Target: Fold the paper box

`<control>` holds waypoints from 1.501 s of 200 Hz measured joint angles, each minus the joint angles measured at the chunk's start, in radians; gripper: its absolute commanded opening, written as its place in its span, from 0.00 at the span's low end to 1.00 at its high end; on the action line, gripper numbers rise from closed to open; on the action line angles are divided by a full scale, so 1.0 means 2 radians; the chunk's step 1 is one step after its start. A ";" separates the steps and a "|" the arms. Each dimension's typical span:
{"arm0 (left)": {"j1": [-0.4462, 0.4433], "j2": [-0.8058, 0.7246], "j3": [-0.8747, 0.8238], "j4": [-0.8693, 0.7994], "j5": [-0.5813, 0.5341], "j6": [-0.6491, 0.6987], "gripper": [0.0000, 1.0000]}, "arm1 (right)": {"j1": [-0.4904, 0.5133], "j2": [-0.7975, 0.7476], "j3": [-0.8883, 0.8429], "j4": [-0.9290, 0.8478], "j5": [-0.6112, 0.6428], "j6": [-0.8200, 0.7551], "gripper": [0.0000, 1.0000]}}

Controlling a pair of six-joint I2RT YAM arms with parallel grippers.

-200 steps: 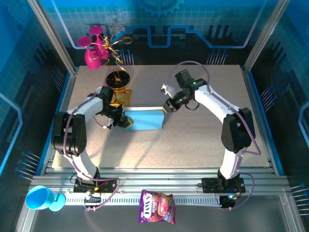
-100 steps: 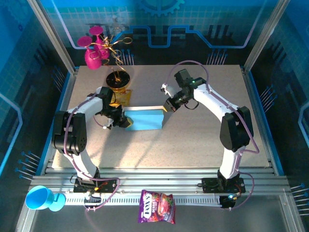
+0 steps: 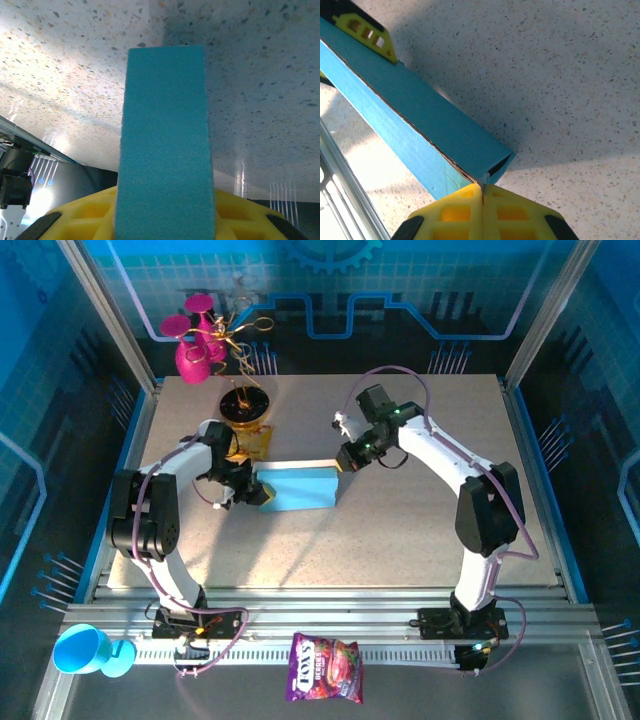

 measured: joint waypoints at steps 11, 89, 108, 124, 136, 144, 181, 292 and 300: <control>0.001 -0.001 -0.004 0.004 0.002 -0.003 0.00 | 0.004 -0.008 -0.010 0.007 0.006 0.018 0.00; 0.001 -0.006 -0.014 0.016 0.002 -0.026 0.00 | 0.025 -0.035 -0.044 0.049 0.054 0.099 0.00; 0.001 -0.008 -0.017 0.019 0.002 -0.027 0.00 | 0.027 -0.037 -0.049 0.058 0.061 0.116 0.00; 0.001 -0.008 -0.017 0.019 0.002 -0.030 0.00 | 0.028 -0.041 -0.056 0.065 0.064 0.130 0.00; 0.001 -0.009 -0.018 0.020 0.002 -0.031 0.00 | 0.030 -0.043 -0.059 0.070 0.068 0.140 0.00; 0.001 -0.010 -0.019 0.022 0.002 -0.034 0.00 | 0.032 -0.045 -0.061 0.073 0.073 0.146 0.00; 0.001 -0.012 -0.025 0.029 0.002 -0.038 0.00 | 0.038 -0.056 -0.076 0.085 0.083 0.168 0.00; 0.001 -0.019 -0.043 0.052 0.006 -0.044 0.00 | 0.061 -0.097 -0.145 0.158 0.130 0.203 0.00; 0.001 -0.020 -0.045 0.055 0.006 -0.047 0.03 | 0.063 -0.099 -0.148 0.161 0.136 0.203 0.00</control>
